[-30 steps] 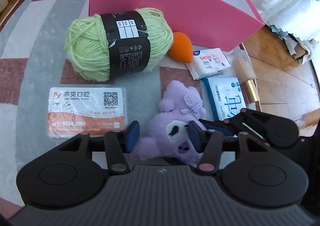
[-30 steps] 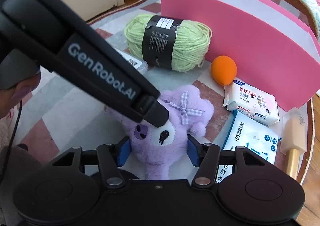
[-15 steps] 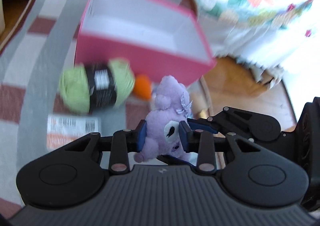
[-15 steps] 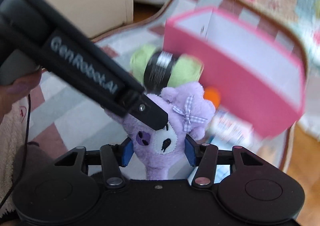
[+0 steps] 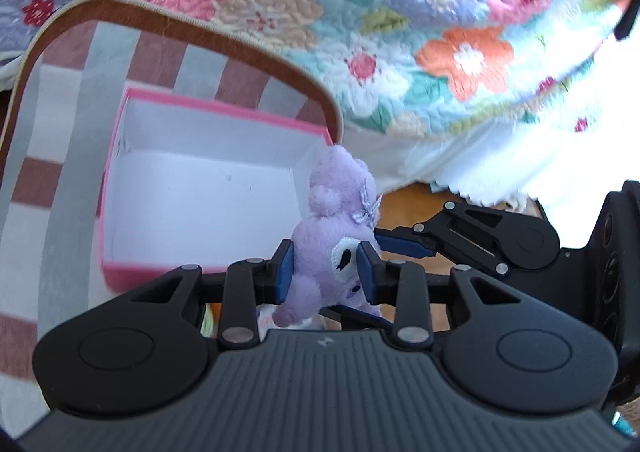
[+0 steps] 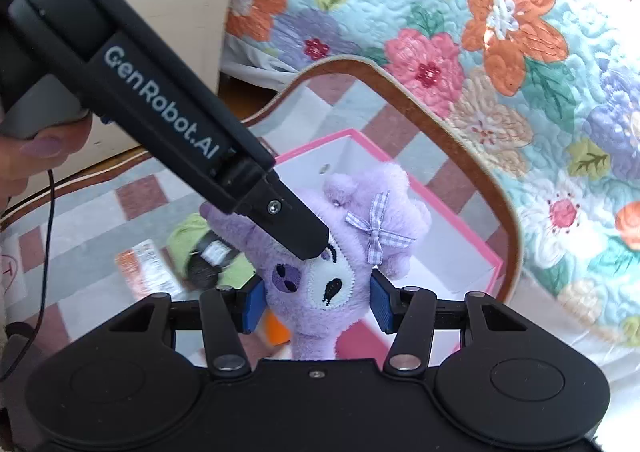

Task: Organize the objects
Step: 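Lift the purple plush toy with the left tool into the pink box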

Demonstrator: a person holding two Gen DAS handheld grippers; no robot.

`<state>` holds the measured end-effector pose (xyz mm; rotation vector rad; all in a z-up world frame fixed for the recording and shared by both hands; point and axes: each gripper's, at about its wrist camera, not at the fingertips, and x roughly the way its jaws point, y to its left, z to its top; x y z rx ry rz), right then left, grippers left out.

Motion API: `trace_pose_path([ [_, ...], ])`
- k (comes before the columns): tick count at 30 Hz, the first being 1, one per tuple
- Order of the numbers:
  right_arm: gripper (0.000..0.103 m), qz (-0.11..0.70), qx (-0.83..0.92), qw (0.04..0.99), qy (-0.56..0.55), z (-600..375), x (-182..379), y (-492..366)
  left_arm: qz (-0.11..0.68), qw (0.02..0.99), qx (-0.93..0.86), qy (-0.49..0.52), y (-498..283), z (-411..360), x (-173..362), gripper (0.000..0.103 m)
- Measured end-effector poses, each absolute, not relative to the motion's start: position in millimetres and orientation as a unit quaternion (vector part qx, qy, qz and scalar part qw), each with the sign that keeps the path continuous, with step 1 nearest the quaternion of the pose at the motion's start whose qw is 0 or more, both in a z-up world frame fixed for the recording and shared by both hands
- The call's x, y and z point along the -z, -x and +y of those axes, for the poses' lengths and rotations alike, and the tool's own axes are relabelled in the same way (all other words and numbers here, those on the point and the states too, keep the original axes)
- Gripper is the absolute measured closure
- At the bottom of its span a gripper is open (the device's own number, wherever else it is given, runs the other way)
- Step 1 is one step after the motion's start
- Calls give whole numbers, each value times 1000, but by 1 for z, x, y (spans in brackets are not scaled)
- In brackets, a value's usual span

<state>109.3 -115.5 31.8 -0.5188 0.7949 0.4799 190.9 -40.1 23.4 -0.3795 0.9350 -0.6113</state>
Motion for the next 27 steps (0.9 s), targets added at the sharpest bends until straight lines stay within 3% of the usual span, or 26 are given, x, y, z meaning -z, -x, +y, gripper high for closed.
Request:
trace_pose_path([
  [5,45,430,-228,838,248,-130,-26,-173,470,817,268,200,-247,-64,0,70],
  [14,45,487,-211,796,292,-147,51,-253,533,782,235,219,-330,-103,81,70],
  [27,46,548,-212,769,252,-159,105,-295,567,742,202,293,-359,-104,143,69],
])
